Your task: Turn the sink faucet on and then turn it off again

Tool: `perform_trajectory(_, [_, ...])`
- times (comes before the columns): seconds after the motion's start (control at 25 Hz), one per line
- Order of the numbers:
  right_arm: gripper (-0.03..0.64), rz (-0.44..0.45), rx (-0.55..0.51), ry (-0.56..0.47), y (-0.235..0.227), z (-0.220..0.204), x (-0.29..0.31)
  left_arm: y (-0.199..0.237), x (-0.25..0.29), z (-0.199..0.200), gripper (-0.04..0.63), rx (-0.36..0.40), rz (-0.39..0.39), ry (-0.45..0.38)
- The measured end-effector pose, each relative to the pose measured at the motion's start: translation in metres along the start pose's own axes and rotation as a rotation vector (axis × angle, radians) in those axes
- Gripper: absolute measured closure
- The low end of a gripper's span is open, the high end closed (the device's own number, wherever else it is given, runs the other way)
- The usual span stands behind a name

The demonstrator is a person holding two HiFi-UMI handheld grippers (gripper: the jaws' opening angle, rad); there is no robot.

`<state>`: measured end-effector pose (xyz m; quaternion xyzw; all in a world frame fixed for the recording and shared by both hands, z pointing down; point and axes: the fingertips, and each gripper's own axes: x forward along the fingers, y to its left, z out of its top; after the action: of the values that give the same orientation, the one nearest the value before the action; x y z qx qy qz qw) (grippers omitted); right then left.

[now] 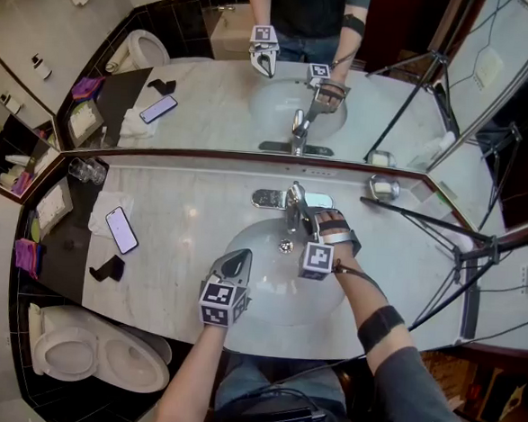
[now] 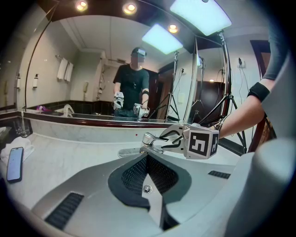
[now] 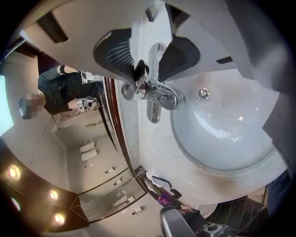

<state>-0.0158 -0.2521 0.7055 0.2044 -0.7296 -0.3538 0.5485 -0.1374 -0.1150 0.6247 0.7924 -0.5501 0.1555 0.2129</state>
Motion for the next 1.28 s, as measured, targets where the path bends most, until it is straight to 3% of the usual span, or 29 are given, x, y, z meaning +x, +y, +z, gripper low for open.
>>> perform_trajectory(0.32, [0.449, 0.07, 0.069, 0.033, 0.003, 0.004, -0.009, -0.003, -0.015, 0.002, 0.595, 0.014, 0.006, 0.0])
perform_trajectory(0.48, [0.453, 0.053, 0.139, 0.021, 0.002, 0.007, -0.031, -0.005, -0.028, 0.01, 0.595, 0.024, 0.01, -0.007])
perform_trajectory(0.6, [0.47, 0.032, 0.216, 0.009, -0.004, 0.008, -0.052, -0.003, -0.037, 0.017, 0.595, 0.034, 0.02, -0.022])
perform_trajectory(0.72, [0.543, 0.003, 0.278, -0.005, -0.01, 0.008, -0.072, -0.005, -0.044, 0.024, 0.595, 0.046, 0.02, -0.034])
perform_trajectory(0.96, [0.591, -0.062, 0.432, -0.044, -0.024, 0.008, -0.119, -0.012, -0.058, 0.039, 0.595, 0.065, 0.014, -0.061])
perform_trajectory(1.28, [0.6, -0.109, 0.696, -0.07, -0.028, -0.006, -0.17, -0.011, -0.08, 0.054, 0.595, 0.098, 0.005, -0.086])
